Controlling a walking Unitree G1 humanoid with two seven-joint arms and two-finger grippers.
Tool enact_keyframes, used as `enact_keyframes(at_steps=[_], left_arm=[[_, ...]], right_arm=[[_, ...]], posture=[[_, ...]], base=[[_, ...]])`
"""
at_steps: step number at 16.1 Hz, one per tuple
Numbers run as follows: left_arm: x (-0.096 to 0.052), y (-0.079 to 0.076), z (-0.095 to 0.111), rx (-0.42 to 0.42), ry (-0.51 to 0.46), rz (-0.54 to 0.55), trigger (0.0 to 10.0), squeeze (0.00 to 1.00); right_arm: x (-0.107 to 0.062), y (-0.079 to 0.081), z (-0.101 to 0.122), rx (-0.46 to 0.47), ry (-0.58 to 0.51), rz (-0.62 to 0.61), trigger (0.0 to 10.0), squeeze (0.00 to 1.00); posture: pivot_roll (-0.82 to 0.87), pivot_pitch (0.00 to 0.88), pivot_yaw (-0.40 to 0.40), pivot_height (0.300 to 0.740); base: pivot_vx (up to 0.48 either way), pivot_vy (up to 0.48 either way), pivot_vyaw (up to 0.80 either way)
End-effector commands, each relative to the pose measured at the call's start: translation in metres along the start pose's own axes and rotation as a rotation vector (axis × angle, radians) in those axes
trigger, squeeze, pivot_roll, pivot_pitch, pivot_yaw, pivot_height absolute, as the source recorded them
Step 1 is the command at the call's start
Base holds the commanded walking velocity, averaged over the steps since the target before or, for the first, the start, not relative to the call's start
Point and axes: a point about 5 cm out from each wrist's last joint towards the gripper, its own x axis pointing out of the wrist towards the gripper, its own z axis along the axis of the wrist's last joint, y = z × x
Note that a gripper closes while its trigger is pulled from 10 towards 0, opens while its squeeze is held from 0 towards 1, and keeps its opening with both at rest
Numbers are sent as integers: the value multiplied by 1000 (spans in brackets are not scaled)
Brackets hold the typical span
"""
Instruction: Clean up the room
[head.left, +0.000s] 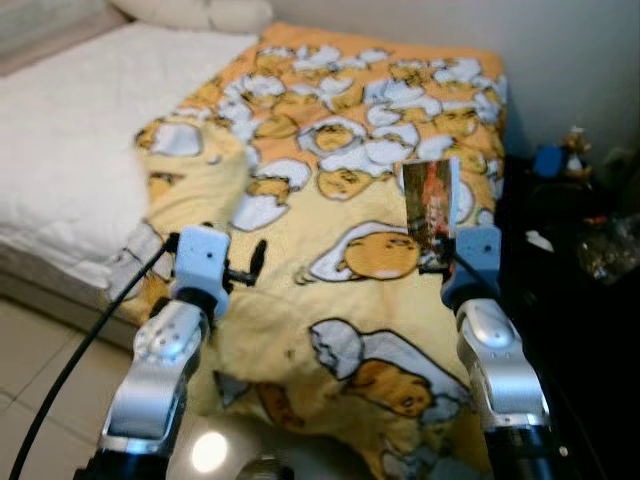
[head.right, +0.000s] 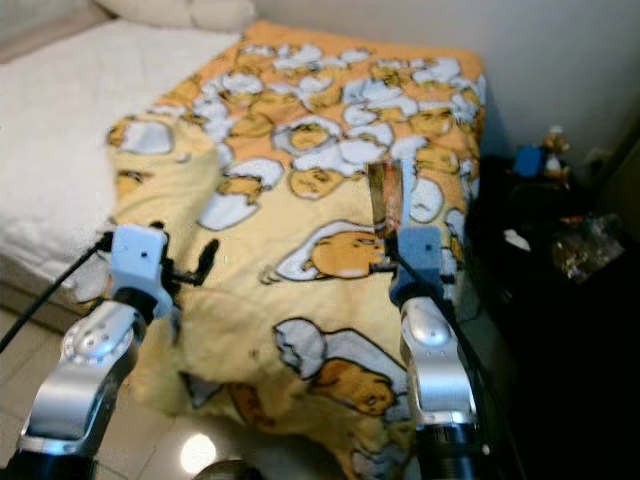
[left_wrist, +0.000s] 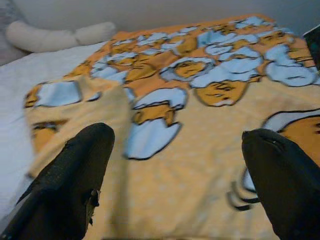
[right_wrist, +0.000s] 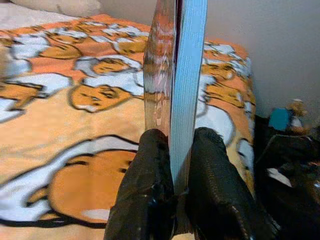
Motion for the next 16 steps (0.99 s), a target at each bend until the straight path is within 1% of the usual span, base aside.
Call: enact_keyframes(at_steps=[1, 3, 5, 7, 13, 16], left_arm=[[2, 0, 0, 4, 2, 2, 10000, 396], [3, 0, 0, 4, 6, 2, 10000, 392], [3, 0, 0, 6, 10, 1, 10000, 404], [4, 1, 0, 10, 13, 1, 10000, 408], [5, 2, 1, 18, 19, -2, 10000, 408], [6, 3, 1, 15, 23, 0, 10000, 412]], right_arm=[[4, -1, 13, 6, -45, 6, 10000, 0], [4, -2, 12, 8, -30, 1, 10000, 0], [5, -2, 11, 19, -16, -5, 10000, 0], [5, -3, 9, 27, -9, -11, 10000, 0], [6, -5, 7, 41, 17, -31, 10000, 0], [7, -5, 7, 39, 21, -34, 10000, 0]], posture=[[-5, 0, 25, 740], [-3, 0, 23, 740], [1, 0, 20, 740], [2, 0, 20, 740], [3, 0, 23, 740], [3, 0, 23, 740]], base=[[0, 307, 0], [0, 336, 0], [0, 373, -800], [0, 398, -475], [0, 401, 0], [0, 404, -800]])
